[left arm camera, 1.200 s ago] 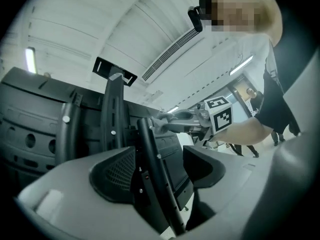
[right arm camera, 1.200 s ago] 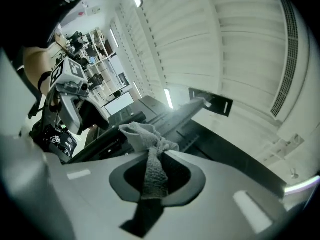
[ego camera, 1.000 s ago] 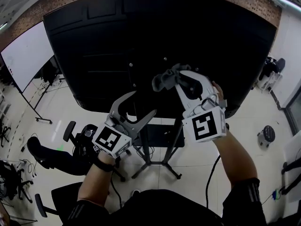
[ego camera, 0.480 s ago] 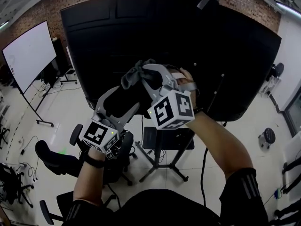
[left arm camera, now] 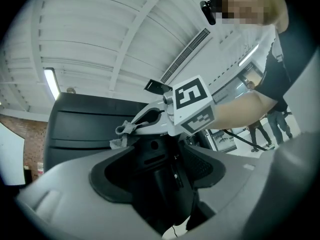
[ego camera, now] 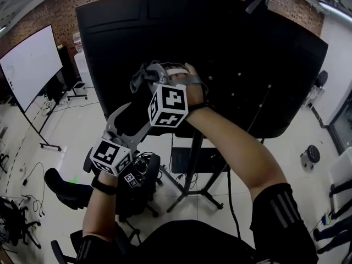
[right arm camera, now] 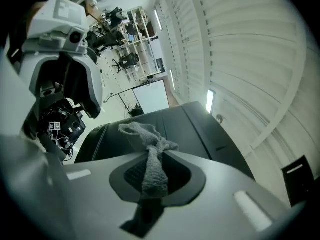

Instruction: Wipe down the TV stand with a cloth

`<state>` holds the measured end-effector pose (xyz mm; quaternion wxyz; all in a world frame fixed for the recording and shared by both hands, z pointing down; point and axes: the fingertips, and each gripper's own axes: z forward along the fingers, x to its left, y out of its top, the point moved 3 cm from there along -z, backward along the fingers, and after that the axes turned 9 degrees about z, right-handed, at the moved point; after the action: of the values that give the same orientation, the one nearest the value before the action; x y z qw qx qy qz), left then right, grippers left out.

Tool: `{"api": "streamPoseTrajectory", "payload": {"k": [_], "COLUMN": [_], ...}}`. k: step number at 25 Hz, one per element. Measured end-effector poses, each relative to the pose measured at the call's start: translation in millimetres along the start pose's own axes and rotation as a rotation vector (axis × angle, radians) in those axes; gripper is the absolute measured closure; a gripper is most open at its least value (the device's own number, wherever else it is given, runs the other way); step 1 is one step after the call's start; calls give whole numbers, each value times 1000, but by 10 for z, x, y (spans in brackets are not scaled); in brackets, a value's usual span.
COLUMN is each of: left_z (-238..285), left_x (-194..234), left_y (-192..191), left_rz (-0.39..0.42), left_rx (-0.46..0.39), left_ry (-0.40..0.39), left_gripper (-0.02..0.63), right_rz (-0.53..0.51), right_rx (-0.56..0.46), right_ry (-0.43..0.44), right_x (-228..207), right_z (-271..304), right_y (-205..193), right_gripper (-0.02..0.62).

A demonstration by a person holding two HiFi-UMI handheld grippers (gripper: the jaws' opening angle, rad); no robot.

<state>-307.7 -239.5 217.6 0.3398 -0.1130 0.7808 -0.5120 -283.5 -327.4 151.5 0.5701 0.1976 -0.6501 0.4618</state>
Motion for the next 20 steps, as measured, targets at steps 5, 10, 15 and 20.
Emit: {"api": "streamPoseTrajectory", "payload": {"k": [5,10,15,20], "left_z": [-54,2,145,308], "left_x": [58,11,-105,-216], "left_y": [-68,-73,-70,-8], "left_rz": [-13,-15,-32,-41], "left_rx": [4,-3,-28,-59], "left_ry": [-3,-31,-67,-104], "left_gripper": [276,276,276,276], "right_rz": [-74,-148,-223,-273], "right_rx": [103,207,308,409], "right_ry": [-7,-19,-29,-10], "right_x": [-26,-53,-75,-151], "right_z": [24,29,57,-27], "right_y": [-157,-331,-487,-686], "right_gripper": [557,558,558,559]}}
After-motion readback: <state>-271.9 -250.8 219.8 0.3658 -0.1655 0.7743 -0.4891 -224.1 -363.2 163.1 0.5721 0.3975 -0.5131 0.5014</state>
